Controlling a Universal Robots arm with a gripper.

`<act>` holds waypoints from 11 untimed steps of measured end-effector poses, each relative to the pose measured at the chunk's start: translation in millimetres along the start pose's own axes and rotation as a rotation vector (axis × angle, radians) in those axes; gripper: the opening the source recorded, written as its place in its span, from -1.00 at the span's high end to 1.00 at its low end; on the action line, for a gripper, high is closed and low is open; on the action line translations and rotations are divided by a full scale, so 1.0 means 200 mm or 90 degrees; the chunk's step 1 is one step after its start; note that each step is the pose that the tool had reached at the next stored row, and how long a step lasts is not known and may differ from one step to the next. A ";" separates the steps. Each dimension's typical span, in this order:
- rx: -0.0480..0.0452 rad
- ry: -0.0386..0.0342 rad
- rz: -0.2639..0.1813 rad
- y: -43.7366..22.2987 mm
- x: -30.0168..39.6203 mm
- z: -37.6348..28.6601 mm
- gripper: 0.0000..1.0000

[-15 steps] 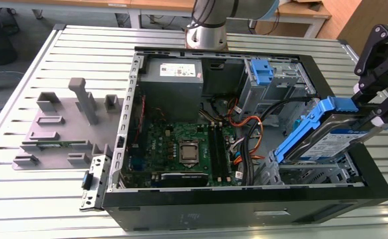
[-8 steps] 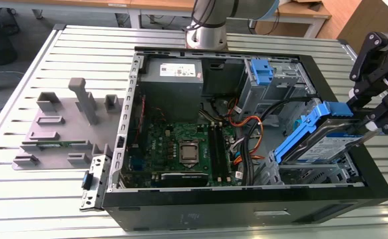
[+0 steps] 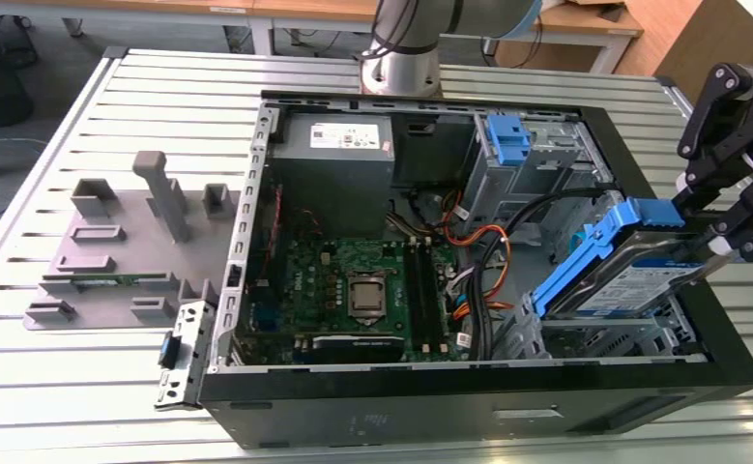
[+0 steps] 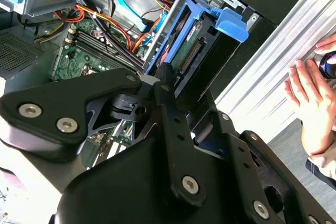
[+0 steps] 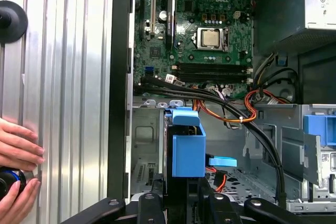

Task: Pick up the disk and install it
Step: 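Insert the disk into the insertion slot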

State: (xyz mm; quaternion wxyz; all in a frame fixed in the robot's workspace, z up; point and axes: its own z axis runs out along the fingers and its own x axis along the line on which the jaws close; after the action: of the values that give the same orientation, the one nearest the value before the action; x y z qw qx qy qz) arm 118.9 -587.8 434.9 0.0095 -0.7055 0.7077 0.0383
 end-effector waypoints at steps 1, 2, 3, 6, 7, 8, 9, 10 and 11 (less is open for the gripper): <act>0.0000 0.0000 0.000 0.000 0.000 0.001 0.30; 0.0000 0.0001 0.000 0.000 0.000 0.002 0.30; 0.0000 0.0001 0.000 0.000 0.000 0.003 0.30; 0.0001 0.0000 0.000 0.002 0.001 0.008 0.30; 0.0002 0.0000 0.000 0.002 0.001 0.013 0.30; 0.0003 0.0000 0.000 0.003 0.001 0.018 0.30; 0.0004 0.0001 0.000 0.003 0.002 0.022 0.30; 0.0004 0.0000 0.000 0.003 0.002 0.023 0.30; 0.0004 0.0001 0.000 0.003 0.002 0.023 0.30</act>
State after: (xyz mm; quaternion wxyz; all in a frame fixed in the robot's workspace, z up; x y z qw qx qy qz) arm 118.0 -587.9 430.3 0.0097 -0.7055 0.7076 0.0380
